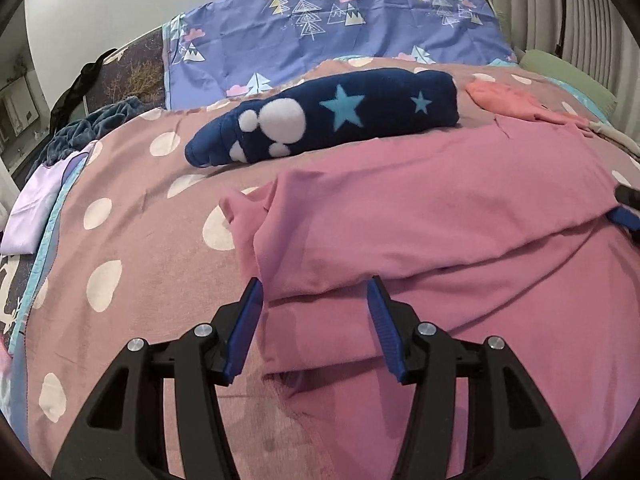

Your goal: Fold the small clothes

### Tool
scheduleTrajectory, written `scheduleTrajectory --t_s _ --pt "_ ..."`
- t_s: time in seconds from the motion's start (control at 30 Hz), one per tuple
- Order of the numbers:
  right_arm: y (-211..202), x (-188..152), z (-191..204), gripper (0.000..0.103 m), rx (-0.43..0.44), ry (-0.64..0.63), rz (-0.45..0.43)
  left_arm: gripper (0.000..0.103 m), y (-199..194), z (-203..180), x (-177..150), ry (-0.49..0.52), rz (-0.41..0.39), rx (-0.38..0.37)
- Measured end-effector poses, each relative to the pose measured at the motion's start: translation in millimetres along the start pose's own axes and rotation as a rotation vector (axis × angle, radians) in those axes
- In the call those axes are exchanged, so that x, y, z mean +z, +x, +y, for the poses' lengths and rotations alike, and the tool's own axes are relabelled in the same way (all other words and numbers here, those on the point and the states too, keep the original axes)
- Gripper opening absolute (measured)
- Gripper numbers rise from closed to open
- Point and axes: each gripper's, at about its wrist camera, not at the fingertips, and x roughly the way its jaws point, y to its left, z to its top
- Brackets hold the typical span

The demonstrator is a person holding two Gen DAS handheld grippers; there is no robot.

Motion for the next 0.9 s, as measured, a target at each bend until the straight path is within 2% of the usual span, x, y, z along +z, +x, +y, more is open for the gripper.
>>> scheduleTrajectory --t_s 0.03,0.07,0.1,0.2,0.27,0.37,0.47,0.63,0.67,0.73,0.77,0.87,0.9 --pt "2 4 -4 0.024 -0.010 0.042 0.006 0.056 1 -1 0 -0.001 0.002 0.000" --pt "4 6 -7 0.003 -0.021 0.063 0.015 0.056 1 0 -1 -0.005 0.005 0.004" --pt "4 7 -12 0.003 -0.028 0.107 0.030 0.056 2 0 -1 -0.010 0.006 0.007" --pt "-12 9 -15 0.002 0.010 0.143 0.010 0.056 0 2 -6 -0.020 0.007 0.002" --pt "-25 12 -14 0.002 -0.013 0.103 -0.011 0.056 1 2 -10 -0.008 0.013 0.006" --pt "-27 16 -29 0.003 -0.026 0.132 0.004 0.056 1 3 -12 -0.011 0.018 0.008" --pt "-17 15 -32 0.006 -0.071 0.105 0.069 0.056 -3 5 -13 -0.045 0.008 -0.028" --pt "-22 12 -27 0.012 -0.104 0.072 0.078 0.056 -7 11 -13 -0.108 -0.003 -0.142" --pt "-23 10 -24 0.015 -0.116 0.072 0.097 0.054 -6 11 -13 -0.118 -0.003 -0.153" --pt "-28 3 -13 0.022 -0.161 0.062 0.146 0.044 -3 14 -13 -0.145 0.002 -0.172" --pt "-30 -1 -6 0.028 -0.170 0.040 0.160 0.043 -3 16 -12 -0.163 0.008 -0.170" --pt "-29 -11 41 0.029 -0.154 -0.145 0.204 0.041 -9 21 -8 -0.215 -0.009 -0.138" --pt "-25 -11 57 0.029 -0.144 -0.207 0.207 0.041 -16 25 -6 -0.266 -0.035 -0.159"
